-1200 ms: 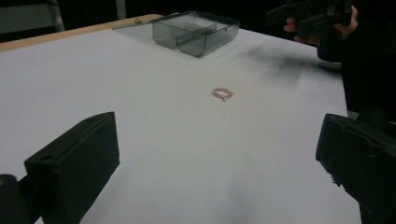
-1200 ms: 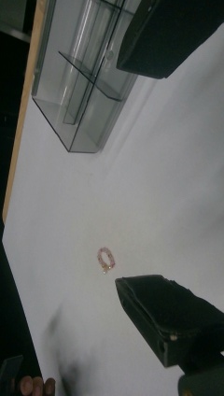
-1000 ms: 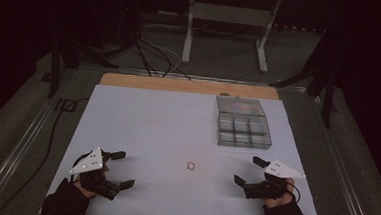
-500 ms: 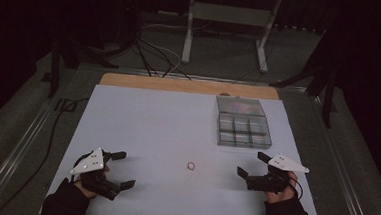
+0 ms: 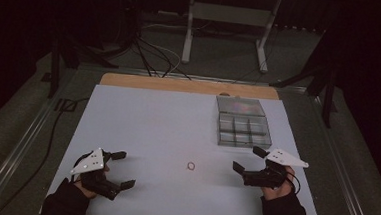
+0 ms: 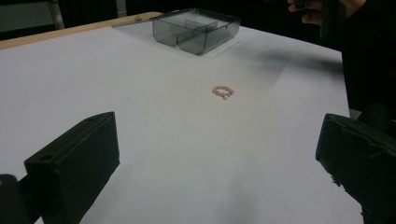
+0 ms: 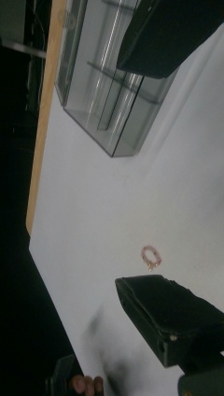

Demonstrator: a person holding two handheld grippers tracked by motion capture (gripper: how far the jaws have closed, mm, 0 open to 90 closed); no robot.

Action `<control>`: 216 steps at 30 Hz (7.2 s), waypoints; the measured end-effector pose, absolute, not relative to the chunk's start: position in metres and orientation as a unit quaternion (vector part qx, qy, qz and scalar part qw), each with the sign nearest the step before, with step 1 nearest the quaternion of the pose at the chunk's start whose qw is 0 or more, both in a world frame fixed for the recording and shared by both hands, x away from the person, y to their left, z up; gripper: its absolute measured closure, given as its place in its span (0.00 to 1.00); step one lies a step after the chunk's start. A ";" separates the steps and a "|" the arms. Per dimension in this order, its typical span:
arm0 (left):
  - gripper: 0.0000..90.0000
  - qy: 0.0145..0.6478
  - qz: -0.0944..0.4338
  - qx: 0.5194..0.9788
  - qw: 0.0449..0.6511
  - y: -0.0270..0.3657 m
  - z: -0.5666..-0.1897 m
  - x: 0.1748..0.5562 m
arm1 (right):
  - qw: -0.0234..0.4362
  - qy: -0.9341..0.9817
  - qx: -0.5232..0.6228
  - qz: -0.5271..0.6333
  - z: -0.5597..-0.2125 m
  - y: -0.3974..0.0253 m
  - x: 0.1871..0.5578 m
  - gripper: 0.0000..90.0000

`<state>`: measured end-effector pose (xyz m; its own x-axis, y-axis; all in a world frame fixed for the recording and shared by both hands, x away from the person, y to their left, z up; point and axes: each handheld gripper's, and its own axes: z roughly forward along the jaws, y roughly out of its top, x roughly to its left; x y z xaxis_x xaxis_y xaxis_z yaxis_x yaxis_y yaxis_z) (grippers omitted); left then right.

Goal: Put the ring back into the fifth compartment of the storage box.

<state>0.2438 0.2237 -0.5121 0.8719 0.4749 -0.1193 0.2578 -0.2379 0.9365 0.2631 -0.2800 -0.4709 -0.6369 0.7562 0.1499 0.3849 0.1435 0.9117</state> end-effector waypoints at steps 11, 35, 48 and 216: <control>0.01 0.235 0.095 0.782 0.570 0.223 -0.513 0.244 | 0.161 0.744 0.370 0.533 -0.467 -0.261 0.269 0.00; 0.01 0.234 0.098 0.783 0.568 0.223 -0.513 0.243 | 0.127 0.771 0.323 0.534 -0.468 -0.218 0.279 0.00; 0.01 0.233 0.096 0.782 0.570 0.223 -0.512 0.244 | 0.074 0.792 0.311 0.519 -0.480 -0.189 0.288 0.00; 0.01 0.230 0.091 0.790 0.560 0.222 -0.515 0.244 | 0.178 0.797 0.443 0.369 -0.461 -0.192 0.323 0.96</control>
